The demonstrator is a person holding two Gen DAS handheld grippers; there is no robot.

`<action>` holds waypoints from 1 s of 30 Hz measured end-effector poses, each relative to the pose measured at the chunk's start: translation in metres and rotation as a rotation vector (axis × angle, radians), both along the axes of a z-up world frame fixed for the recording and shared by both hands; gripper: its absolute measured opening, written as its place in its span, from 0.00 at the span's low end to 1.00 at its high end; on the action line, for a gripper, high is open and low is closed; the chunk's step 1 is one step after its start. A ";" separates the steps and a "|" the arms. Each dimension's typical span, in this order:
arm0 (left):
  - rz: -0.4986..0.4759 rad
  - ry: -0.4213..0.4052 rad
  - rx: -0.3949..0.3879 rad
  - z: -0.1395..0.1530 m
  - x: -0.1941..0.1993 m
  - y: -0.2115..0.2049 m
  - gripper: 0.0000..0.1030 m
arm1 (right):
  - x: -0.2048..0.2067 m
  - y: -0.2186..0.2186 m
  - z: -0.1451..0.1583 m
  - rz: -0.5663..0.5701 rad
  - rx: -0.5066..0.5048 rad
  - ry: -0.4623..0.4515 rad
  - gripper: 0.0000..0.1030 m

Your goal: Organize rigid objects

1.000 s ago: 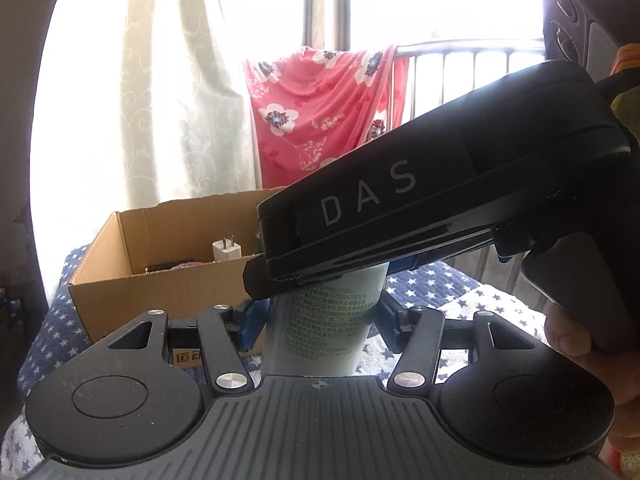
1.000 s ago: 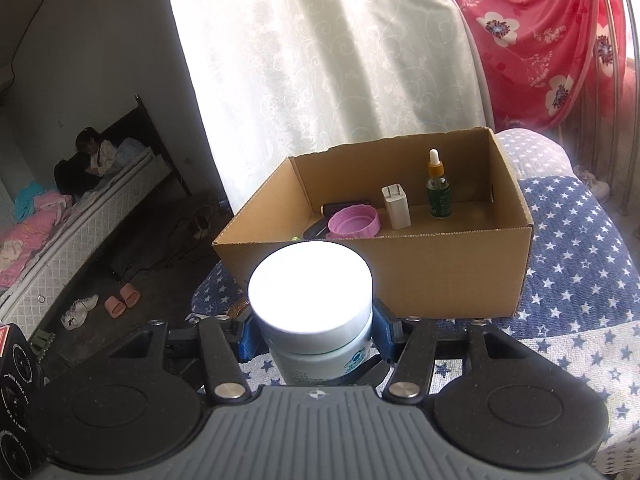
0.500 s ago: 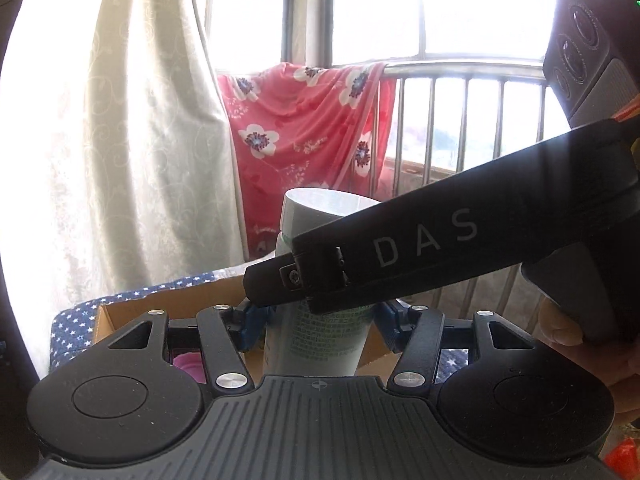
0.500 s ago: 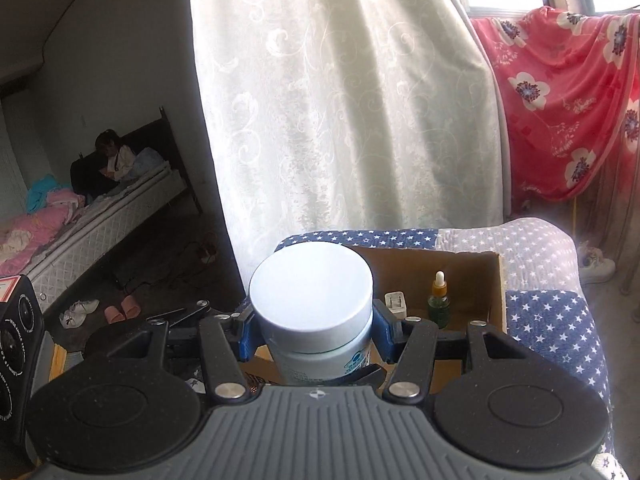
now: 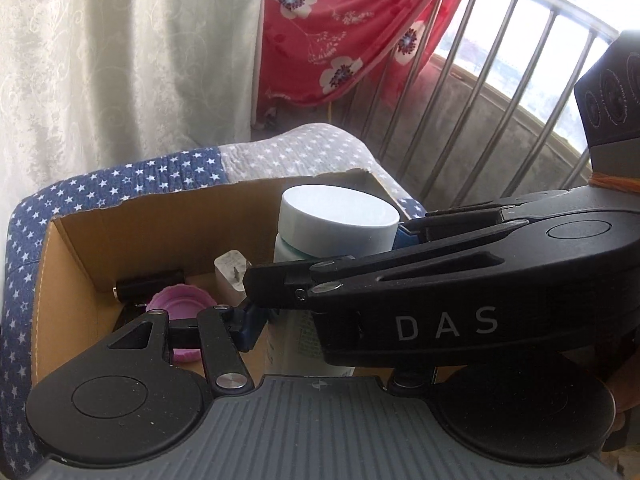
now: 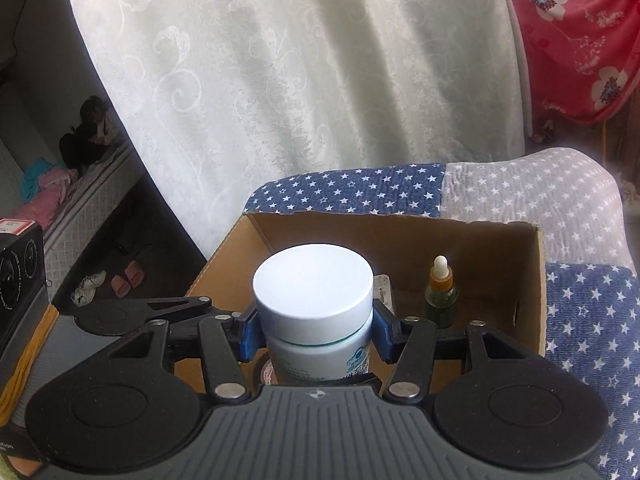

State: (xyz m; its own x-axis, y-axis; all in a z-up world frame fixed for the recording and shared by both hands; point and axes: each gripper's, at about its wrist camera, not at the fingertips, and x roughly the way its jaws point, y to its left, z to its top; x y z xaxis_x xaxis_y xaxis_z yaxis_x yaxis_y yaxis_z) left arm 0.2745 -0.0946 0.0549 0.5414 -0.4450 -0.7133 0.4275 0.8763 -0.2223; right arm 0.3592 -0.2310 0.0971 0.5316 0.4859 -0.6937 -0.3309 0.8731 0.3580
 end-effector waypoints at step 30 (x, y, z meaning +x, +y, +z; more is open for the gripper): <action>0.040 0.143 0.014 -0.012 0.012 0.014 0.59 | 0.029 0.033 -0.034 0.051 -0.183 0.017 0.55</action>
State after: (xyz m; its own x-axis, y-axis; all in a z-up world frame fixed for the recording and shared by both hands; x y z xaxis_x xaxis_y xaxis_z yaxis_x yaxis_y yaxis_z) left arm 0.2869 -0.0802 0.0433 0.4504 -0.4148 -0.7906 0.3571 0.8953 -0.2663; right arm 0.3883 -0.1982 0.0631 0.4968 0.3767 -0.7819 -0.3713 0.9065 0.2009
